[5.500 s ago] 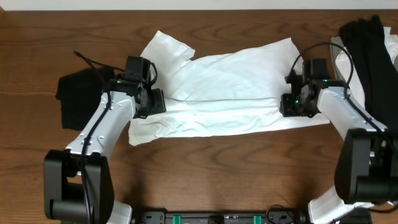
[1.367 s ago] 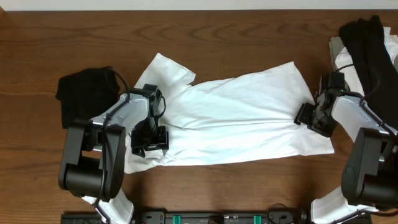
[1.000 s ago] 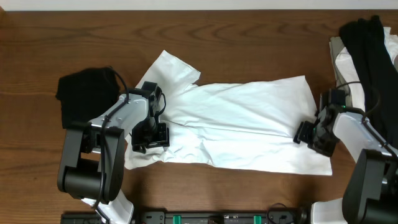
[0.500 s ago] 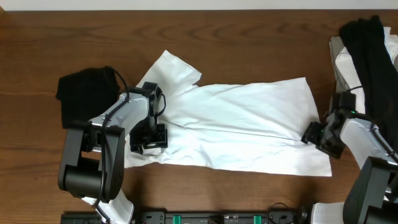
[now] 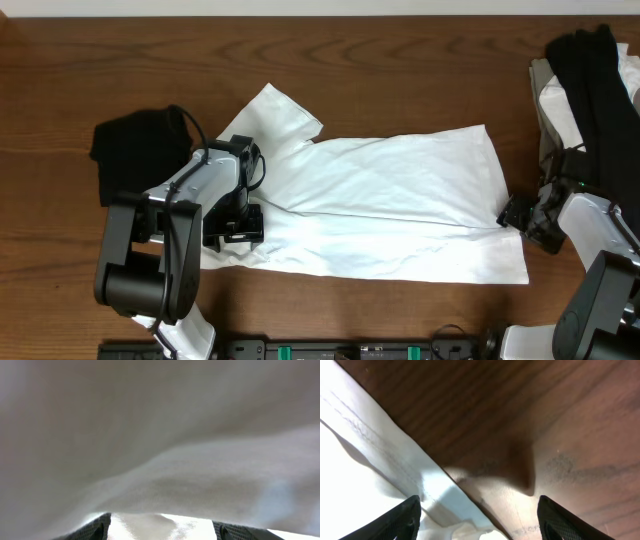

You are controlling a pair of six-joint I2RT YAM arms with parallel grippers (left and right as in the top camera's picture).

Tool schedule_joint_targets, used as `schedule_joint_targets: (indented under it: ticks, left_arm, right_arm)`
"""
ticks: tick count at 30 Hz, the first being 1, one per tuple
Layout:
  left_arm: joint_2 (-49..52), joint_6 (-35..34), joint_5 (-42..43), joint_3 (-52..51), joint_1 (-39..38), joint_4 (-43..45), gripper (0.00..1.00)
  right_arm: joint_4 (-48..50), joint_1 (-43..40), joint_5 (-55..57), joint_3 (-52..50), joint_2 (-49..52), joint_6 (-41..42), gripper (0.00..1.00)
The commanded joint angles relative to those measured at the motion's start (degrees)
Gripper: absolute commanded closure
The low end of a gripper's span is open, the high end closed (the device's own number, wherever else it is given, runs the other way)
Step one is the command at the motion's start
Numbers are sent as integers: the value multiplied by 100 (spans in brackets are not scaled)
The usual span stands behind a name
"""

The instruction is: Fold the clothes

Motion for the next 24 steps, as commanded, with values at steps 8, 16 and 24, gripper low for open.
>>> schedule_joint_targets:
  ticks: [8, 16, 24]
  left_arm:
    - [-1051, -138, -439, 33, 24, 173, 26]
    - [-2127, -125, -396, 33, 24, 525, 5]
    - [-2076, 649, 229, 769, 151, 1399, 2]
  right_arm:
    - [-232, -28, -361, 691, -413, -278, 22]
    - [-802, -26, -1759, 1193, -1005, -981, 23]
    - [-481, -13, -2844, 1220, -1051, -1397, 2]
